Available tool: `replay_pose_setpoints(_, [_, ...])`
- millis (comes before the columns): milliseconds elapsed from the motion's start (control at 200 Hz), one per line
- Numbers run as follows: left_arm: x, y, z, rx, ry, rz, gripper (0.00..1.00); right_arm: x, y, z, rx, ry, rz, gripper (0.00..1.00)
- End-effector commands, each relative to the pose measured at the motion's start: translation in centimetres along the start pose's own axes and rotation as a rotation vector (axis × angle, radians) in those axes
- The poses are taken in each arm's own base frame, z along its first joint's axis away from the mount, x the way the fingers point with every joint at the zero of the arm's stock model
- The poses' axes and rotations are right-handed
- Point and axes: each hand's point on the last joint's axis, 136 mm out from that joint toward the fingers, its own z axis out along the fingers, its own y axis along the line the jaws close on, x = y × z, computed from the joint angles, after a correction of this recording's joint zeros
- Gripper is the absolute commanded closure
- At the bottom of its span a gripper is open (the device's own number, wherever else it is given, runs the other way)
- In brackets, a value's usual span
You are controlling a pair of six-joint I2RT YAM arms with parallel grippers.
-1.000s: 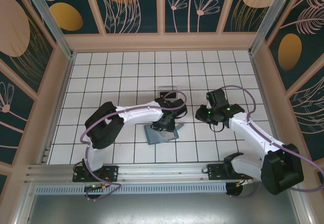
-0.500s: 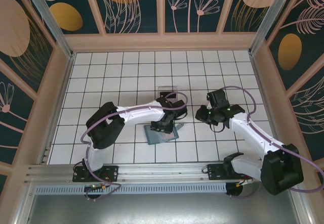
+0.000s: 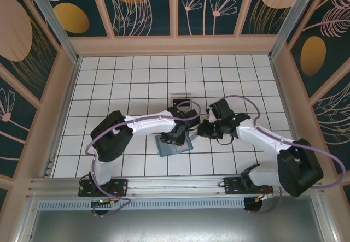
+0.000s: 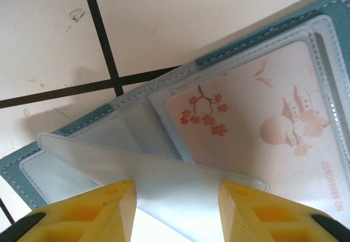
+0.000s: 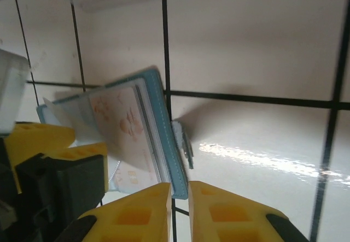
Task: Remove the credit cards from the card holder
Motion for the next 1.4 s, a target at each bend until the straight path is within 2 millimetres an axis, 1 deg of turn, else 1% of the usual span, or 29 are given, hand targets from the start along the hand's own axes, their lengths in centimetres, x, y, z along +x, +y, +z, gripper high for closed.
replay_pose_setpoints(0, [0.2, 0.3, -0.7, 0.015, -0.022, -0.012, 0.56, -0.5, 2.4, 0.7, -0.073, 0.013, -0.022, 0.84])
replay_pose_setpoints(155, [0.4, 0.4, -0.9, 0.029, -0.033, -0.023, 0.56, 0.1, 3.5, 2.4, -0.118, 0.065, -0.033, 0.85])
replay_pose_setpoints(300, [0.6, 0.7, -0.8, 0.03, -0.031, -0.026, 0.57, 0.6, 3.9, 4.0, -0.135, 0.109, -0.039, 0.87])
replay_pose_setpoints(505, [0.8, 1.0, -1.0, 0.028, -0.035, -0.034, 0.57, 1.1, 4.6, 5.5, -0.15, 0.154, -0.054, 0.9])
replay_pose_setpoints(726, [1.0, 1.2, -1.1, 0.029, -0.035, -0.038, 0.57, 1.3, 4.1, 6.8, -0.117, 0.178, -0.052, 0.9])
replay_pose_setpoints(746, [0.6, 0.8, -1.2, 0.05, -0.051, -0.042, 0.57, 1.3, 4.0, 6.9, -0.113, 0.18, -0.051, 0.9])
replay_pose_setpoints(856, [0.7, 0.9, -1.1, 0.047, -0.051, -0.044, 0.57, 1.4, 3.8, 7.4, -0.095, 0.19, -0.052, 0.9])
replay_pose_setpoints(941, [0.6, 1.0, -1.4, 0.051, -0.059, -0.05, 0.57, 1.5, 3.8, 7.5, -0.09, 0.194, -0.055, 0.9])
replay_pose_setpoints(1041, [0.2, 1.2, -2.5, 0.059, -0.093, -0.066, 0.58, 1.6, 4.1, 7.5, -0.09, 0.196, -0.06, 0.9])
replay_pose_setpoints(1176, [-1.2, 2.1, -5.4, 0.078, -0.196, -0.119, 0.58, 1.6, 4.3, 7.4, -0.087, 0.196, -0.064, 0.9])
replay_pose_setpoints(1196, [-0.9, 2.7, -5.4, 0.051, -0.19, -0.12, 0.58, 1.5, 4.4, 7.3, -0.087, 0.194, -0.065, 0.9])
replay_pose_setpoints(1206, [-1.0, 2.8, -6.2, 0.064, -0.206, -0.127, 0.58, 1.5, 4.4, 7.3, -0.087, 0.194, -0.064, 0.9])
replay_pose_setpoints(1216, [-1.2, 2.9, -6.5, 0.067, -0.215, -0.13, 0.58, 1.5, 4.4, 7.4, -0.087, 0.195, -0.065, 0.9])
replay_pose_setpoints(1256, [-1.3, 3.2, -7.3, 0.068, -0.235, -0.14, 0.57, 1.6, 4.5, 7.3, -0.083, 0.197, -0.064, 0.9])
replay_pose_setpoints(1396, [-1.6, 3.9, -8.8, 0.082, -0.281, -0.164, 0.57, 1.5, 5.0, 7.2, -0.082, 0.195, -0.072, 0.89])
